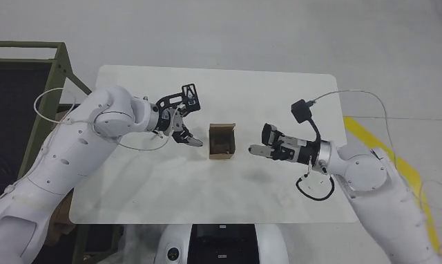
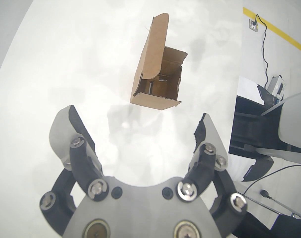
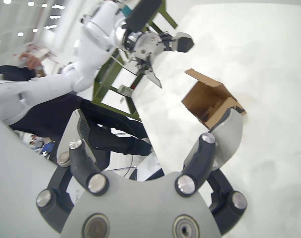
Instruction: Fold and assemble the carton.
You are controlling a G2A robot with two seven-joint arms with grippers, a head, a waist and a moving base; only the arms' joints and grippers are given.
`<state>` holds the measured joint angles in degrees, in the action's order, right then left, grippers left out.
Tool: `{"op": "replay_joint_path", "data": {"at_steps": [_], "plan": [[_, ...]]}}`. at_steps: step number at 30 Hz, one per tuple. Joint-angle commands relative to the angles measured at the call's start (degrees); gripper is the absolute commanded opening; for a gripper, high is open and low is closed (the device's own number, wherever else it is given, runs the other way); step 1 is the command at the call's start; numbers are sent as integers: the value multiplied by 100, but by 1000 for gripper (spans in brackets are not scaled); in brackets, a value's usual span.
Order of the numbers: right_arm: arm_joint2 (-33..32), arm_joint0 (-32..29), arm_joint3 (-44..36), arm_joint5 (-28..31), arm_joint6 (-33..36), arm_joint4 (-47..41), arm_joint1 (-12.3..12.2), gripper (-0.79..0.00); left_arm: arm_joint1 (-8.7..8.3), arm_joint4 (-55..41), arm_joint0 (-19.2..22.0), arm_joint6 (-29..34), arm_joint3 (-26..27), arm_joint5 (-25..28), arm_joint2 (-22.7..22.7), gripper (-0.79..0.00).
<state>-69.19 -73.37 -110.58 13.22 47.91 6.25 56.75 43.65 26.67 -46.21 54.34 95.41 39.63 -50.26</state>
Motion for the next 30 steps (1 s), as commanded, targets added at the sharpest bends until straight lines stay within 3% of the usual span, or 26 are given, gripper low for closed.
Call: {"op": "replay_joint_path", "data": {"at_steps": [1,3,10,30], "plan": [[163,36,-187,-1133,-15,843,10,0,27,4,18,-21,-139,-66,58,0],[340,110,-253,-1688,42,1364,21,0,51,7,24,-34,-265,-177,102,0],[1076,620,-218,-2734,389,2678,120,0,141,15,11,-196,-578,-658,218,0],[1911,1315,601,-3744,875,3541,406,0,508,166,346,-191,-926,-1115,755,0]]}}
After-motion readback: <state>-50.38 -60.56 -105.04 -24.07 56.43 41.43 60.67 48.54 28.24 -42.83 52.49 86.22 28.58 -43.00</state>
